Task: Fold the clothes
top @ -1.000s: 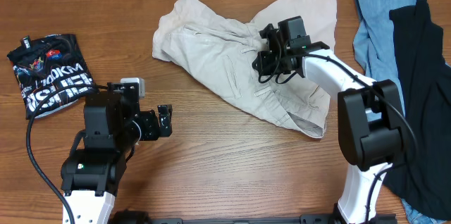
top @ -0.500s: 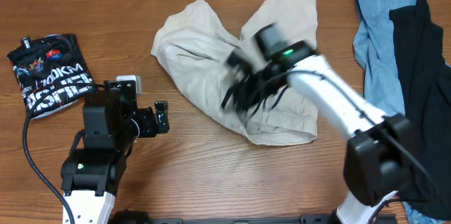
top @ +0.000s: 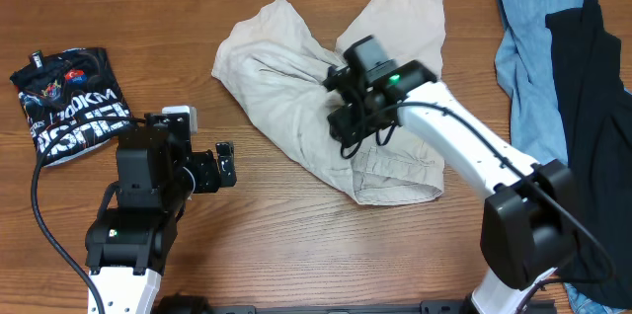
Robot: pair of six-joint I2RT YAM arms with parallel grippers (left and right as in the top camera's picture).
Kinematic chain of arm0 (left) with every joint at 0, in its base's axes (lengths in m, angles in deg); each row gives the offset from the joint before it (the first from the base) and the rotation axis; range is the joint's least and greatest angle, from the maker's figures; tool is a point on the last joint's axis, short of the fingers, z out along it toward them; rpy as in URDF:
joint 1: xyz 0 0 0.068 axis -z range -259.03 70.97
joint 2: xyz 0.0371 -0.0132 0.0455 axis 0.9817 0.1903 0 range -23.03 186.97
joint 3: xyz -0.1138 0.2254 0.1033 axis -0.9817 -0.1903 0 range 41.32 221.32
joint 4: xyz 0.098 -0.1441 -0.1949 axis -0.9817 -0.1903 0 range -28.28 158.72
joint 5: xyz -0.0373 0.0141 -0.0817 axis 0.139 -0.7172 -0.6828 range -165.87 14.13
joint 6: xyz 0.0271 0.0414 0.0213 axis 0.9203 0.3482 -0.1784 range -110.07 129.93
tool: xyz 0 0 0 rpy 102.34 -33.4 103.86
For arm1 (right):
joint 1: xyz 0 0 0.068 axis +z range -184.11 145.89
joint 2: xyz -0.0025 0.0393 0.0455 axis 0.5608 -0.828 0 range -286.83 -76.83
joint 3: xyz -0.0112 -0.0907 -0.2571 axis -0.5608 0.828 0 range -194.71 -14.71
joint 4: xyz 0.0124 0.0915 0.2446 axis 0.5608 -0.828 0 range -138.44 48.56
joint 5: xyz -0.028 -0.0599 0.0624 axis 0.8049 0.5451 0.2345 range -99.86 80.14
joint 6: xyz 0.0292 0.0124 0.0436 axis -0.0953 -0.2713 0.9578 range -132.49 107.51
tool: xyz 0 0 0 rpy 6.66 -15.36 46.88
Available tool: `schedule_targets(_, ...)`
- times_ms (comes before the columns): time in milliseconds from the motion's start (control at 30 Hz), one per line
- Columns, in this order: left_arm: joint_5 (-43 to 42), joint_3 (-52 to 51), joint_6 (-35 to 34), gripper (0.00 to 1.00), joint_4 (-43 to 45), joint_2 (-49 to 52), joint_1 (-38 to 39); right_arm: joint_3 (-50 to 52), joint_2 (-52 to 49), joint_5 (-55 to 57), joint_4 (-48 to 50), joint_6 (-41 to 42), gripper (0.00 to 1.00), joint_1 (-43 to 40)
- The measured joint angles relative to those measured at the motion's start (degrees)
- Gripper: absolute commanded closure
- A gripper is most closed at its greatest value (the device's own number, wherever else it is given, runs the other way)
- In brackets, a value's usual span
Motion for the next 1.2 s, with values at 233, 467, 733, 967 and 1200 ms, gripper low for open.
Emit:
schedule_targets(233,0.0,0.0,0.0,0.00,0.0,0.0,0.0,0.0,0.0,-12.8,-2.1,-6.6,0.46,1.7)
schedule_targets(467,0.0,0.0,0.0,0.00,0.0,0.0,0.0,0.0,0.0,-11.6,-0.5,-4.2,0.38,2.2)
schedule_targets(733,0.2,0.0,0.0,0.00,0.0,0.0,0.0,0.0,0.0,-35.9,-13.2,-22.1,0.26,4.3)
schedule_targets(967,0.2,0.0,0.0,0.00,0.0,0.0,0.0,0.0,0.0,-37.7,-15.2,-27.5,0.27,10.7)
schedule_targets(1200,0.2,0.0,0.0,0.00,0.0,0.0,0.0,0.0,0.0,-31.0,-15.6,-22.9,0.26,10.5)
